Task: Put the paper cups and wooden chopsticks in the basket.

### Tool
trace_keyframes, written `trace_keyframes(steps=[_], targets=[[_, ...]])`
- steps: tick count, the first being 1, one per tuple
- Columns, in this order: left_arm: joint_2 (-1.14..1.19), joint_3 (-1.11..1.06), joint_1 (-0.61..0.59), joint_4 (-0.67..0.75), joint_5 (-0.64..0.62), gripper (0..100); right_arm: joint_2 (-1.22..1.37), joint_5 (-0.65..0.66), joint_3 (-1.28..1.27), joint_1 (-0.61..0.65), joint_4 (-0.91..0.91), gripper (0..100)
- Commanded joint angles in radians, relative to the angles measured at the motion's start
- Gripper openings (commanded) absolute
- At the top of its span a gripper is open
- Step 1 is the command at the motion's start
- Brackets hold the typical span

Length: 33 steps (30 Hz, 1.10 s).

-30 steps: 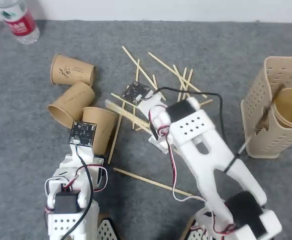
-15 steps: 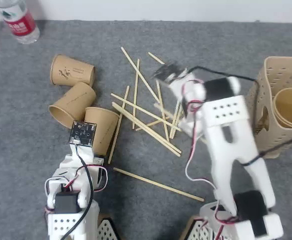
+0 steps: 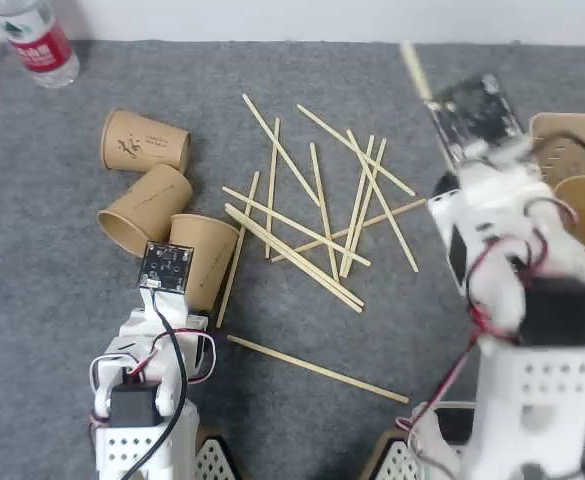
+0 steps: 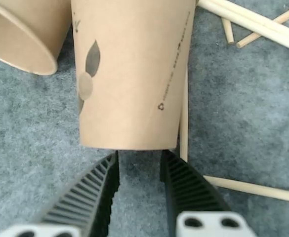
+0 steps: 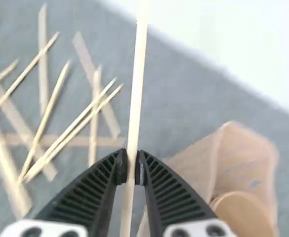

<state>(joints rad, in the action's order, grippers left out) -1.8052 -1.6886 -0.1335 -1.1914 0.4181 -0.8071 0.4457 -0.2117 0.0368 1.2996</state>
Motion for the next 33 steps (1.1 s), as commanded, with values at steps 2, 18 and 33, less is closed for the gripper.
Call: trace_keyframes(steps=[2,18,33], targets=[[-0.012,0.005,-0.005,-0.015,0.011,13,-0.162,-0.044,-0.269,-0.12,-0.504,0.6],[-0.012,0.005,-0.005,-0.014,0.011,13,0.068,-0.273,-0.508,-0.387,-1.199,0.6],[-0.012,0.005,0.002,-0.009,0.011,13,0.09,-0.316,-0.806,-0.426,-1.71,0.6]])
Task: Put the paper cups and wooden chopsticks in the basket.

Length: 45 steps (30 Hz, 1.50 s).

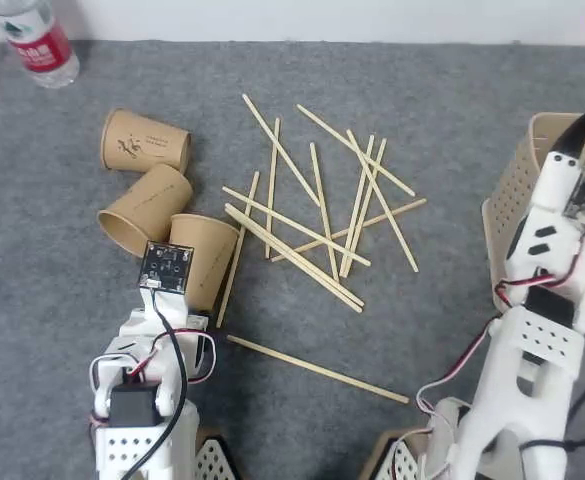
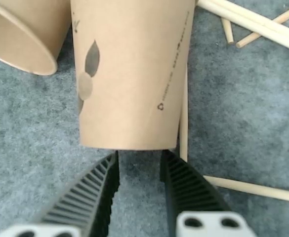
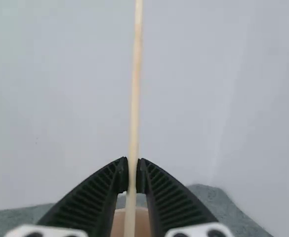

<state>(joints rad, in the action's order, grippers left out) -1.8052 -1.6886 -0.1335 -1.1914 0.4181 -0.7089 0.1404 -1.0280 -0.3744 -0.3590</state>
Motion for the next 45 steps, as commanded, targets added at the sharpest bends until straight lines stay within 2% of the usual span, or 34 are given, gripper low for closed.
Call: trace_keyframes(steps=[1,8,12,25,34,36,40,45], targets=[[-0.012,0.005,0.002,-0.009,0.011,13,-0.015,-0.011,0.02,-0.019,-0.053,0.6],[-0.012,0.005,0.003,-0.009,0.011,13,-0.151,-0.018,0.18,-0.039,0.15,0.6],[-0.012,0.005,0.003,-0.009,0.011,13,-0.136,-0.018,0.242,-0.024,0.162,0.6],[-0.012,0.005,0.003,-0.009,0.011,13,0.358,-0.017,0.344,-0.013,-0.14,0.6],[-0.012,0.005,0.003,-0.009,0.011,13,0.432,-0.008,0.342,0.005,-0.168,0.6],[-0.012,0.005,0.003,-0.009,0.011,13,0.435,0.028,0.339,0.01,-0.166,3.9],[-0.012,0.005,0.003,-0.009,0.011,13,0.426,0.074,0.339,0.025,-0.085,20.0],[-0.012,0.005,0.003,-0.008,0.011,13,0.424,0.064,0.342,0.024,-0.076,17.4]])
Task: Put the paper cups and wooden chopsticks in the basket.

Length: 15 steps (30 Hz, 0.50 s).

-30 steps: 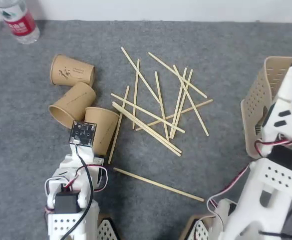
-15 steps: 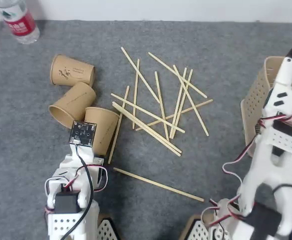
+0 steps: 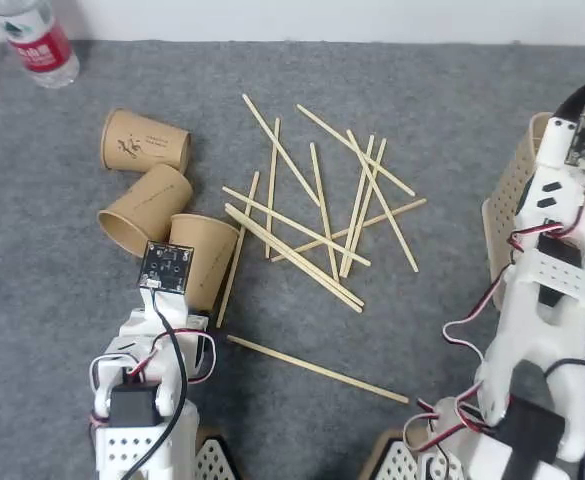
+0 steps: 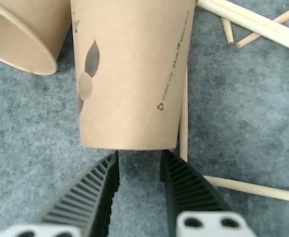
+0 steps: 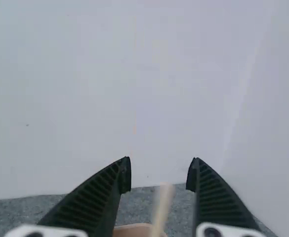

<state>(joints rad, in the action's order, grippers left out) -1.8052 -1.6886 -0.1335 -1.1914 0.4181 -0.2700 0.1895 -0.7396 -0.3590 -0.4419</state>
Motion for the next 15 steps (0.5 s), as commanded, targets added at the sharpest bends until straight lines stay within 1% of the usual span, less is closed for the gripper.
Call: trace_keyframes(steps=[1,7,12,13,15], targets=[[-0.012,0.005,0.003,-0.008,0.011,13,-0.015,0.015,0.054,0.008,0.007,16.6],[-0.012,0.005,0.003,-0.008,0.011,13,-0.039,0.015,0.049,0.01,0.015,15.8],[-0.012,0.005,0.003,-0.008,0.011,13,-0.191,0.015,-0.029,0.015,0.024,15.5],[-0.012,0.005,0.003,-0.008,0.011,13,-0.245,0.015,-0.048,0.022,0.053,15.5],[-0.012,0.005,0.003,-0.008,0.011,13,-0.371,0.017,-0.072,0.065,0.182,15.5]])
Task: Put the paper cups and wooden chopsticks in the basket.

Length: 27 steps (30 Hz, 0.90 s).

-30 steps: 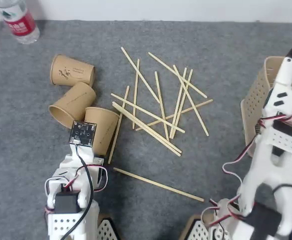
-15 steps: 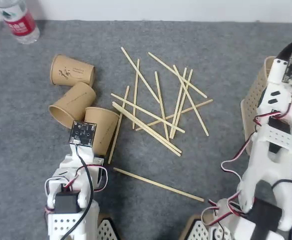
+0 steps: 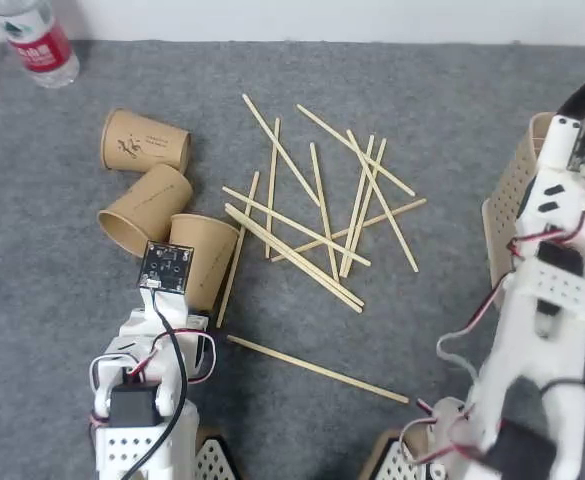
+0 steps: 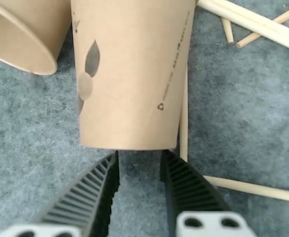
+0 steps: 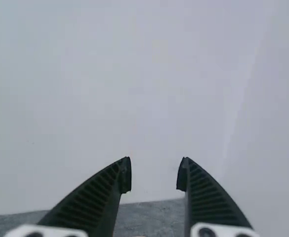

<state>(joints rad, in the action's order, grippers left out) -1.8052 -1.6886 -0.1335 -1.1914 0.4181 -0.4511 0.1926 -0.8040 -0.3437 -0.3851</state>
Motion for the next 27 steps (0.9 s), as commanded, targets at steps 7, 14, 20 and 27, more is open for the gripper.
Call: trace_keyframes(steps=[7,14,20,27], targets=[[-0.012,0.005,0.002,-0.008,0.011,13,-0.579,0.02,0.043,0.303,0.748,15.5],[-0.012,0.005,-0.002,-0.009,0.011,13,-0.625,0.253,0.029,0.651,1.188,15.4],[-0.012,0.005,-0.002,-0.009,0.011,13,-0.627,0.318,-0.055,0.779,1.32,15.4],[-0.012,0.005,-0.003,-0.011,0.011,13,-0.627,0.302,-0.198,0.88,1.346,15.4]])
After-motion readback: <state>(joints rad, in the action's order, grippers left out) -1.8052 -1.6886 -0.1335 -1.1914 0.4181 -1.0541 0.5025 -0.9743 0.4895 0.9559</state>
